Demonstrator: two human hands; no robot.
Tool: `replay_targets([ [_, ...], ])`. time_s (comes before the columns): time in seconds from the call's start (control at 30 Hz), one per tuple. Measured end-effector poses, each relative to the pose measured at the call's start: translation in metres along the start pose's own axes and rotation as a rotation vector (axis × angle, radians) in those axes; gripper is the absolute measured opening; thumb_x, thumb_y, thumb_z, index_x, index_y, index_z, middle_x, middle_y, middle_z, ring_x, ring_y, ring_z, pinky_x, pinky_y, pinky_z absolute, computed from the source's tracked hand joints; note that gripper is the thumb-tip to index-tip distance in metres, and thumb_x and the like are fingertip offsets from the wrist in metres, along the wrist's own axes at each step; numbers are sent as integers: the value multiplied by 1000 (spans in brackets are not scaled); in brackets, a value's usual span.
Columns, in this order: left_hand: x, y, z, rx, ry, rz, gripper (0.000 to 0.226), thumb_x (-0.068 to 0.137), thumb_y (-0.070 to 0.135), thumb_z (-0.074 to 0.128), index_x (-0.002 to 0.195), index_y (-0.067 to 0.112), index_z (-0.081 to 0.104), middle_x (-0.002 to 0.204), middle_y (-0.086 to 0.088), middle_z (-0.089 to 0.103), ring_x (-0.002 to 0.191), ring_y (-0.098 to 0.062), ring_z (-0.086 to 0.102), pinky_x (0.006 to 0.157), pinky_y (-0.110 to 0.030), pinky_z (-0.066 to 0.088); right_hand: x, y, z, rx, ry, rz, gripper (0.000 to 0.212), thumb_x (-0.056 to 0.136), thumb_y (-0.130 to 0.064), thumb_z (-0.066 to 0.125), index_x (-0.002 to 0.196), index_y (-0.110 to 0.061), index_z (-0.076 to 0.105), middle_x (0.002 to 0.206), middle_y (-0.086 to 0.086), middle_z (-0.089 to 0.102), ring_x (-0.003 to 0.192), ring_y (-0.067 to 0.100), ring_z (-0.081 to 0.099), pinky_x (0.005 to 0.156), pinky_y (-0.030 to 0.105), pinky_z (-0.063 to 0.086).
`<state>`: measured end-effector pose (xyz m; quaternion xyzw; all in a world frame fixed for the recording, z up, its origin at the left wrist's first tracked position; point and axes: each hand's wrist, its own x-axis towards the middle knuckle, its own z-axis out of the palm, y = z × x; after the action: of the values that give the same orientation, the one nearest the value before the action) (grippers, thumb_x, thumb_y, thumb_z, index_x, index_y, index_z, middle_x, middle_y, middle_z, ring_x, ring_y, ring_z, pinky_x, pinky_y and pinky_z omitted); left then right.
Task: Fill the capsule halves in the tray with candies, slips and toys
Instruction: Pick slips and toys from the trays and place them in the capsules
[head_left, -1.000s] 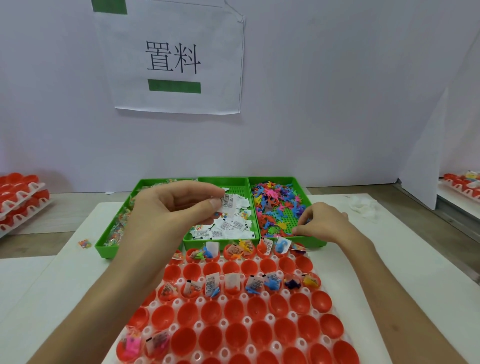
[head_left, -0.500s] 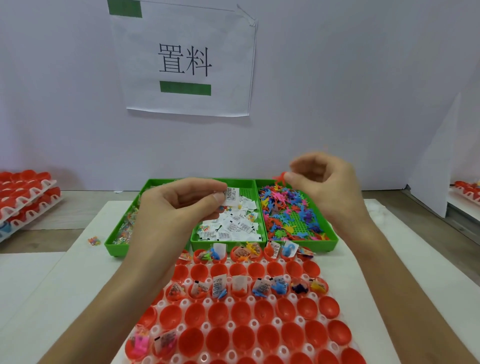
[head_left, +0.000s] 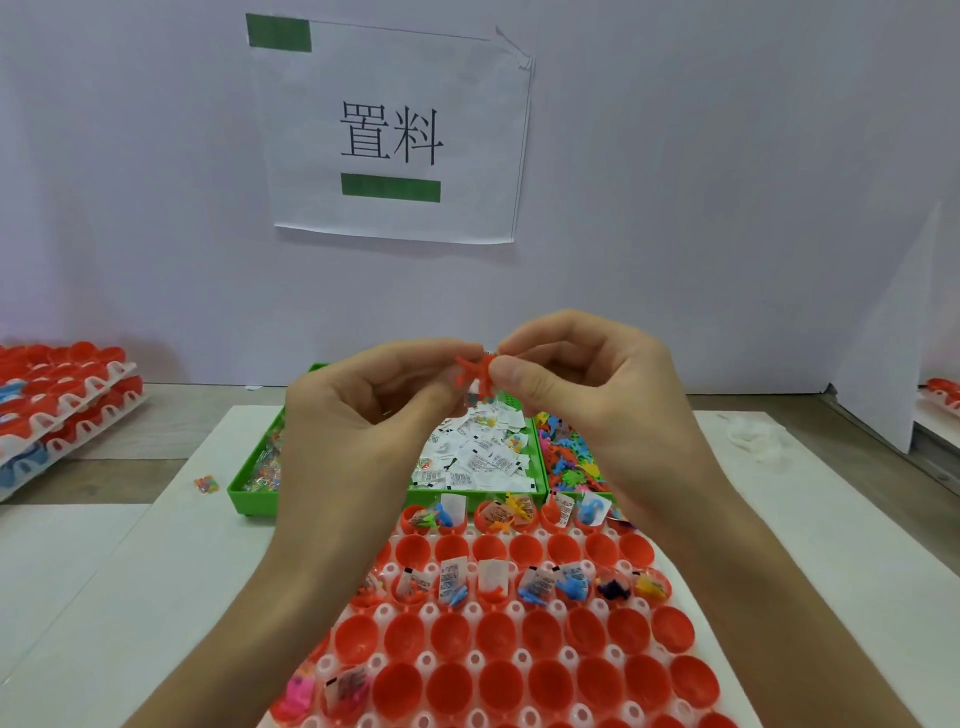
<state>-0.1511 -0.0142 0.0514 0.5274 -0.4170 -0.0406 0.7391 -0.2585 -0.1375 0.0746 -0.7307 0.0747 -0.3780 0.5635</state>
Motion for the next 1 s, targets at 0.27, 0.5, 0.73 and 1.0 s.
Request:
replay_targets([
  [0.27, 3, 1, -4, -28, -91, -39, 12, 86, 23, 72, 94, 25, 81, 90, 1, 80, 86, -16, 76, 76, -20, 58, 0, 3, -4, -52, 39, 13, 24, 66, -35, 80, 86, -24, 73, 80, -1, 75, 76, 16, 73, 69, 21, 57],
  [0.5, 1, -4, -3, -16, -22, -8, 24, 89, 3, 71, 99, 24, 77, 84, 2, 79, 81, -16, 77, 75, -20, 58, 0, 6, 2, -49, -7, 79, 28, 72, -39, 75, 92, -20, 75, 82, -3, 76, 77, 13, 74, 74, 24, 59],
  [0.73, -2, -3, -4, 161, 45, 185, 27, 90, 5, 72, 111, 21, 74, 89, 4, 78, 85, -14, 76, 80, -26, 59, -2, 6, 9, 121, -22, 129, 30, 70, -33, 76, 95, -18, 74, 91, 0, 78, 88, 17, 74, 78, 27, 58],
  [1.0, 3, 7, -11, 153, -62, 128, 24, 84, -1, 76, 104, 13, 74, 89, -3, 78, 82, -15, 76, 78, -32, 62, -8, -1, 11, -26, 64, -5, 6, 84, -17, 79, 88, -18, 75, 86, 3, 77, 83, 21, 75, 71, 26, 58],
])
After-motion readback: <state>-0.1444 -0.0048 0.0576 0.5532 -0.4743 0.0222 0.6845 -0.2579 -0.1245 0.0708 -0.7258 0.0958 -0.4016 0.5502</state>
